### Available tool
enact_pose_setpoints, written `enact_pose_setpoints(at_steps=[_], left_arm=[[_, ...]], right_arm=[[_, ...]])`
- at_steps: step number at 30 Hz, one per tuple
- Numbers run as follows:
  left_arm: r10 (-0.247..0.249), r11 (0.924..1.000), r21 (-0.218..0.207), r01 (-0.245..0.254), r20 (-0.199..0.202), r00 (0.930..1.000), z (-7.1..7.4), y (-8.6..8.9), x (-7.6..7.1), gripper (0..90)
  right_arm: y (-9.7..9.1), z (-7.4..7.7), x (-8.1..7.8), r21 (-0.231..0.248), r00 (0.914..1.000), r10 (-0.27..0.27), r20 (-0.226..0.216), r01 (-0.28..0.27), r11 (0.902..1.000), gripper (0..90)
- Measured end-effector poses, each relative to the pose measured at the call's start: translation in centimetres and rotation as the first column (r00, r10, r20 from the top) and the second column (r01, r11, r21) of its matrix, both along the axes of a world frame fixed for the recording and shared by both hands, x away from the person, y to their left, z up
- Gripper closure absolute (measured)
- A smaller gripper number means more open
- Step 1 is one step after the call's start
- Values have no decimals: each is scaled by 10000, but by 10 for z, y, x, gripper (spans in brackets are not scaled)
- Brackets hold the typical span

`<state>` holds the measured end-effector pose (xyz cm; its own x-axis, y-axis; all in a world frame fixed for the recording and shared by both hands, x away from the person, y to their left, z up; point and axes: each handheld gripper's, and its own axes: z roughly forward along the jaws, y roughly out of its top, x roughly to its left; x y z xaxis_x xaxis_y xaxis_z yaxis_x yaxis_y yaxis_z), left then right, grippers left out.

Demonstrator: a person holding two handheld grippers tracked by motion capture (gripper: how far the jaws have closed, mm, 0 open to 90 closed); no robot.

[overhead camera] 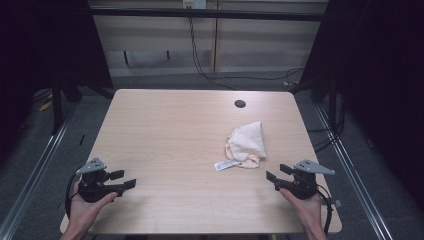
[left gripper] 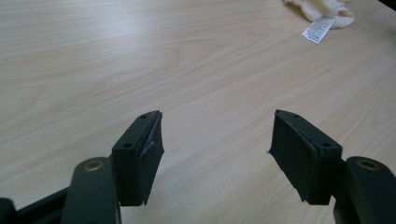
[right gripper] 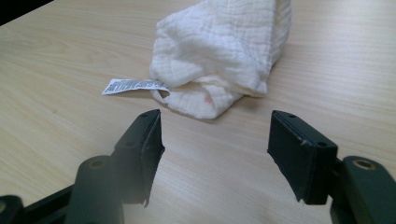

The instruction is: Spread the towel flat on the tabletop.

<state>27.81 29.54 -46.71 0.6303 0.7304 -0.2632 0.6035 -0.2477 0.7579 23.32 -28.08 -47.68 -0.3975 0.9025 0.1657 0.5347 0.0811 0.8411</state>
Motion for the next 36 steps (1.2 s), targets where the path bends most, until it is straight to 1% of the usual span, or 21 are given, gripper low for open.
enact_pose_setpoints(at_steps=[1, 3, 4, 7, 10, 12, 14, 18, 19, 21, 22, 23, 24, 25, 28, 31, 32, 33, 34, 35, 36], left_arm=[[-99, 9999, -139, 99, -57, 9999, 0, 0, 1, 337], [-174, 9998, -80, 173, -59, 9998, -1, -1, 1, 337], [-283, 9993, 255, 284, -55, 9996, -2, -2, 1, 337], [-323, 9993, 198, 323, 1, 9995, -1, -3, 1, 330], [-360, 9991, 237, 360, 5, 9994, -2, -5, 0, 331], [-403, 9989, 234, 403, 16, 9992, -2, -6, 0, 333], [-346, 9992, 187, 346, -19, 9994, -2, -6, -1, 332], [-298, 9993, 235, 296, 101, 9995, -2, -4, 0, 322], [-298, 9993, 235, 296, 101, 9995, -2, -4, 0, 321], [-195, 9996, 184, 194, 57, 9998, -2, -2, -2, 319], [-208, 9996, 181, 207, 74, 9998, -1, 1, -4, 318], [-208, 9996, 181, 207, 74, 9998, -1, 1, -4, 319], [-152, 9998, 165, 149, 151, 9998, -1, 2, -4, 319], [-152, 9998, 165, 149, 151, 9998, -1, 2, -4, 319], [-26, 10000, 67, 26, -15, 10000, -1, 2, -1, 320], [-118, 9999, 62, 118, -23, 9999, -1, 2, 0, 329], [-170, 9999, -7, 170, 22, 9999, -1, 1, 0, 328], [-170, 9999, -7, 170, 22, 9999, -1, 1, 0, 327], [-336, 9994, 88, 335, 115, 9994, 0, 0, 0, 327], [-336, 9994, 88, 335, 115, 9994, 0, 0, 0, 327], [-381, 9993, 17, 381, 124, 9992, 0, -1, -1, 326]], right_arm=[[0, 0, 0, 29, 10000, 73, -65, -73, 10000, 372], [0, 0, 0, -147, 9995, 237, -208, -240, 9996, 413], [0, 0, 0, -240, 9991, 265, -337, -273, 9993, 419], [-2, -1, 0, -346, 9985, 413, -370, -425, 9985, 440], [-2, -1, 2, -145, 9971, 609, -445, -616, 9980, 451], [-1, 0, 3, -309, 9963, 747, -423, -760, 9966, 484], [0, 3, 3, -246, 9953, 889, -389, -899, 9956, 484], [-1, 8, 7, -312, 9932, 1079, -433, -1093, 9935, 465], [-2, 10, 8, -184, 9925, 1143, -432, -1152, 9932, 459], [-2, 10, 10, -196, 9917, 1205, -448, -1214, 9924, 445], [-2, 11, 15, -229, 9895, 1313, -602, -1329, 9909, 426], [-2, 11, 15, -229, 9895, 1313, -602, -1329, 9909, 426], [0, 13, 20, -454, 9890, 1348, -601, -1376, 9894, 393], [0, 13, 20, -454, 9890, 1348, -601, -1376, 9894, 393], [2, 21, 31, -547, 9859, 1582, -548, -1612, 9854, 391], [3, 24, 36, -446, 9849, 1652, -524, -1676, 9848, 383], [6, 27, 42, -522, 9818, 1816, -558, -1845, 9815, 387], [6, 27, 42, -522, 9818, 1816, -558, -1845, 9815, 387], [9, 31, 48, -513, 9807, 1856, -611, -1887, 9807, 387], [9, 31, 48, -513, 9807, 1856, -611, -1887, 9807, 387], [14, 36, 52, -573, 9787, 1976, -555, -2007, 9780, 387]])
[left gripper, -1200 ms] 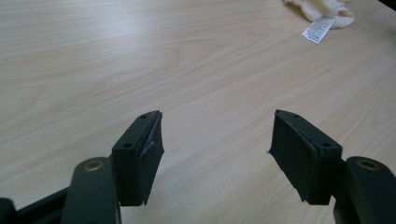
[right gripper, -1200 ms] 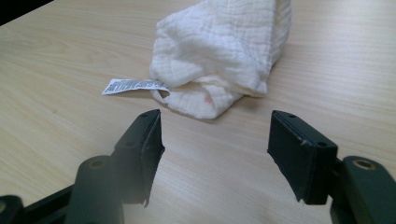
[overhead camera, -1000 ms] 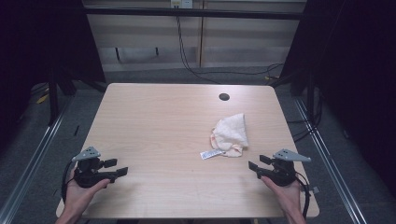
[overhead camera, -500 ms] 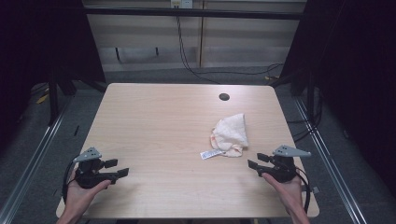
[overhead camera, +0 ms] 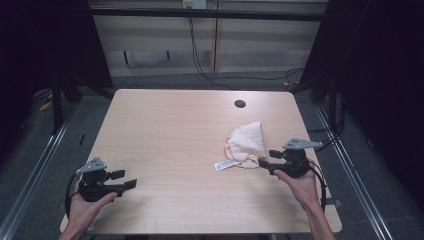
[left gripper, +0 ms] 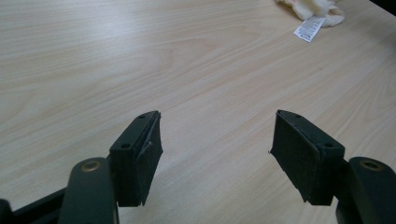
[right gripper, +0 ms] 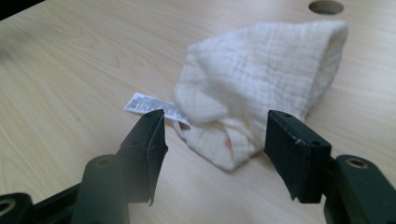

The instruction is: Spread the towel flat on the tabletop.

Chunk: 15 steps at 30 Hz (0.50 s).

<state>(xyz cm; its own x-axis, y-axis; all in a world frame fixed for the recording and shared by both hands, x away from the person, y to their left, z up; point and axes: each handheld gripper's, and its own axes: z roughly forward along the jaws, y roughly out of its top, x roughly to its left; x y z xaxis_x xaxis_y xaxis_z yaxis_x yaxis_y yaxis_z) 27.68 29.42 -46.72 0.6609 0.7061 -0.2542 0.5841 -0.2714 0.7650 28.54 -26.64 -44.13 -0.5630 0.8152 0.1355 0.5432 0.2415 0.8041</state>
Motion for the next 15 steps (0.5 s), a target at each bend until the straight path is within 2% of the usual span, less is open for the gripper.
enact_pose_setpoints(at_steps=[6, 9, 10, 12, 15], left_arm=[[-53, 10000, 20, 53, 81, 10000, 1, 0, -2, 325], [-132, 9999, 48, 131, 76, 9999, 0, -1, -2, 325], [-144, 9999, 78, 144, 52, 9999, 0, -2, -2, 326], [-179, 9998, 47, 179, 15, 9998, 0, -3, -1, 318], [-391, 9992, 63, 390, 119, 9992, 0, -5, -1, 312]], right_arm=[[11, 6, 15, 80, 9999, 104, 134, -105, 9999, 376], [16, 3, 20, 111, 9999, 167, 10, -167, 9998, 372], [18, 0, 25, -129, 9997, 240, -107, -241, 9996, 371], [18, -1, 28, -160, 9996, 233, -126, -235, 9996, 371], [20, -2, 39, 105, 9987, 403, -302, -400, 9991, 367]])
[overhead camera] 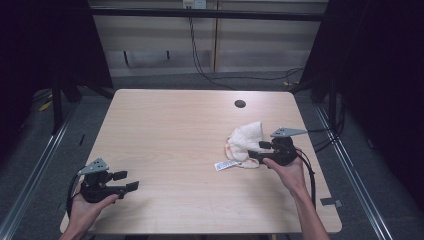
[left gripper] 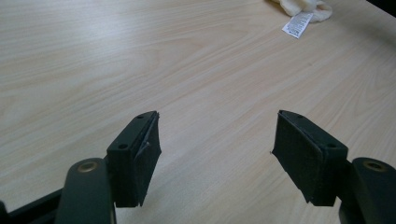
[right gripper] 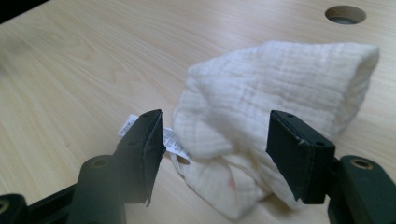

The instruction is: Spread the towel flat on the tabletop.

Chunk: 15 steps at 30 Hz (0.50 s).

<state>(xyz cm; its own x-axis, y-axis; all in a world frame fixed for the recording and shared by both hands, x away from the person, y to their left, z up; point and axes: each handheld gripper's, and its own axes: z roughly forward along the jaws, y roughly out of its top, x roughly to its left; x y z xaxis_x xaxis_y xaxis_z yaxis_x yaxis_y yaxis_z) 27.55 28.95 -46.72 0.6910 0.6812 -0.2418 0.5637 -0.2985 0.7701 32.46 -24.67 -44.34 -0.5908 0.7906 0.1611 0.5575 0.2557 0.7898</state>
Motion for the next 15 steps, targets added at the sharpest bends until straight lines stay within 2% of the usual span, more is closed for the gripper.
enact_pose_setpoints(at_steps=[6, 8, 12, 15], left_arm=[[-53, 10000, -14, 53, 29, 10000, 0, -1, 0, 312], [-38, 10000, 3, 38, 48, 10000, 0, -1, 0, 312], [-59, 10000, -25, 59, 17, 10000, 0, -2, 1, 313], [-8, 9999, 142, 9, -33, 10000, -1, -3, 1, 315]], right_arm=[[5, 0, 13, -79, 9998, 150, -141, -151, 9999, 374], [8, -1, 21, -552, 9995, 245, -210, -256, 9981, 373], [9, -3, 30, -604, 9994, 219, -274, -235, 9979, 371], [12, -6, 43, -773, 9979, 344, -547, -385, 9963, 357]])
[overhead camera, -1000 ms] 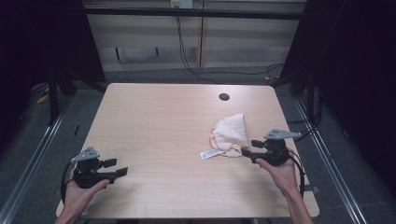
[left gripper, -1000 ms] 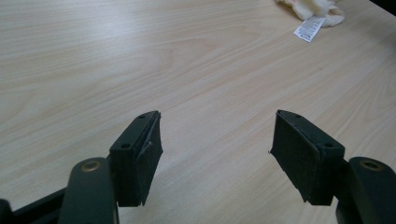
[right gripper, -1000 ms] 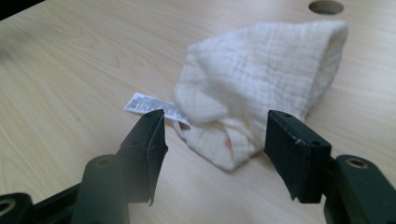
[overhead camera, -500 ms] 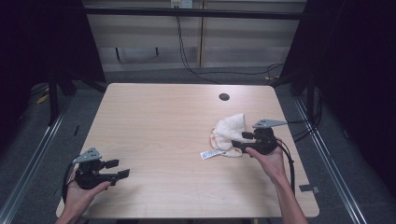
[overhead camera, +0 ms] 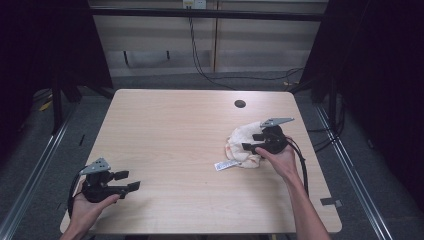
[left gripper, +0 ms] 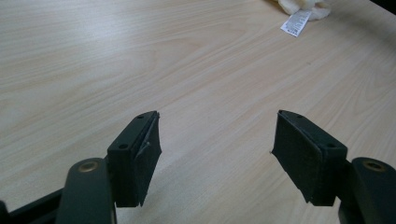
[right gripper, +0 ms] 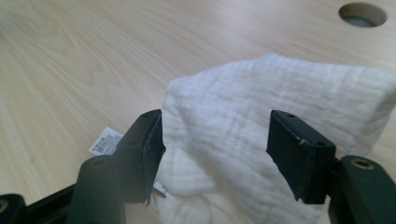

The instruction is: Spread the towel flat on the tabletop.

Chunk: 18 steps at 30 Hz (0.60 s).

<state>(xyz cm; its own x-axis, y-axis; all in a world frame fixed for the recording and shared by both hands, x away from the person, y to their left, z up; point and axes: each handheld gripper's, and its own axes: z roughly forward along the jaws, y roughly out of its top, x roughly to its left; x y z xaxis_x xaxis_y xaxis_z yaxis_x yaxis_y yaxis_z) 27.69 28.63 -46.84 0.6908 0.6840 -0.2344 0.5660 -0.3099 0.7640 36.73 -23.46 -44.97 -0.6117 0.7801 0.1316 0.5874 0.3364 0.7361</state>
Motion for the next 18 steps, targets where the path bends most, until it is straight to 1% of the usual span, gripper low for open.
enact_pose_setpoints(at_steps=[1, 2, 3, 4, 5, 6, 7, 8, 9, 10, 11, 12, 13, 14, 15, 16, 17, 18], left_arm=[[0, 10000, 0, 0, 0, 10000, 0, 0, 0, 315], [-90, 9999, 106, 91, -13, 10000, -1, -1, 0, 315], [-90, 9999, 106, 91, -13, 10000, -1, -1, 0, 315], [-110, 9999, 89, 110, -10, 9999, -1, -1, 0, 316], [-133, 9998, 114, 133, 7, 9999, 0, -1, 0, 316], [-136, 9998, 120, 136, 9, 9999, 0, -1, -1, 316], [-136, 9998, 120, 136, 9, 9999, 0, -1, -1, 316], [-76, 9993, 379, 72, 81, 9999, 0, -2, -2, 317], [-76, 9993, 379, 72, 81, 9999, 0, -2, -2, 322], [-83, 9993, 378, 81, 47, 10000, -1, -3, -2, 327], [-83, 9993, 378, 81, 47, 10000, -1, -3, -2, 329], [-81, 9994, 338, 80, 28, 10000, 0, -2, -2, 330], [-81, 9994, 338, 80, 28, 10000, 0, -2, -2, 331], [-70, 9995, 309, 69, 35, 10000, 0, -2, -3, 332], [-70, 9995, 309, 69, 35, 10000, 0, -2, -3, 332], [-49, 9996, 269, 48, 48, 10000, 0, -1, -3, 333], [-49, 9996, 269, 48, 48, 10000, 0, -1, -3, 333], [-29, 9997, 244, 28, 40, 10000, 0, -1, -3, 334]], right_arm=[[0, 0, 0, 0, 10000, 0, 0, 0, 10000, 357], [1, -7, 5, -72, 9999, 14, -148, -16, 10000, 339], [1, -7, 5, -72, 9999, 14, -148, -16, 10000, 339], [2, -15, 9, -4, 9997, -65, -226, 65, 10000, 323], [2, -15, 9, -4, 9997, -65, -226, 65, 10000, 323], [3, -22, 11, 7, 9992, -15, -408, 15, 10000, 311], [3, -22, 11, 7, 9992, -15, -408, 15, 10000, 311], [6, -29, 14, 12, 9984, 49, -563, -48, 10000, 312], [6, -29, 14, 12, 9984, 49, -563, -48, 10000, 312], [8, -36, 16, -196, 9969, 41, -782, -56, 9998, 339], [9, -39, 17, -272, 9960, -12, -889, -12, 9996, 361], [10, -43, 18, -208, 9953, 51, -969, -71, 9998, 378], [10, -43, 18, -208, 9953, 51, -969, -71, 9998, 378], [9, -48, 18, -238, 9951, -60, -989, 36, 9997, 422], [9, -48, 18, -238, 9951, -60, -989, 36, 9997, 422], [5, -49, 18, -46, 9951, -107, -985, 103, 9999, 480], [5, -49, 18, -46, 9951, -107, -985, 103, 9999, 480], [4, -49, 18, -29, 9945, -156, -1038, 154, 9999, 510]])
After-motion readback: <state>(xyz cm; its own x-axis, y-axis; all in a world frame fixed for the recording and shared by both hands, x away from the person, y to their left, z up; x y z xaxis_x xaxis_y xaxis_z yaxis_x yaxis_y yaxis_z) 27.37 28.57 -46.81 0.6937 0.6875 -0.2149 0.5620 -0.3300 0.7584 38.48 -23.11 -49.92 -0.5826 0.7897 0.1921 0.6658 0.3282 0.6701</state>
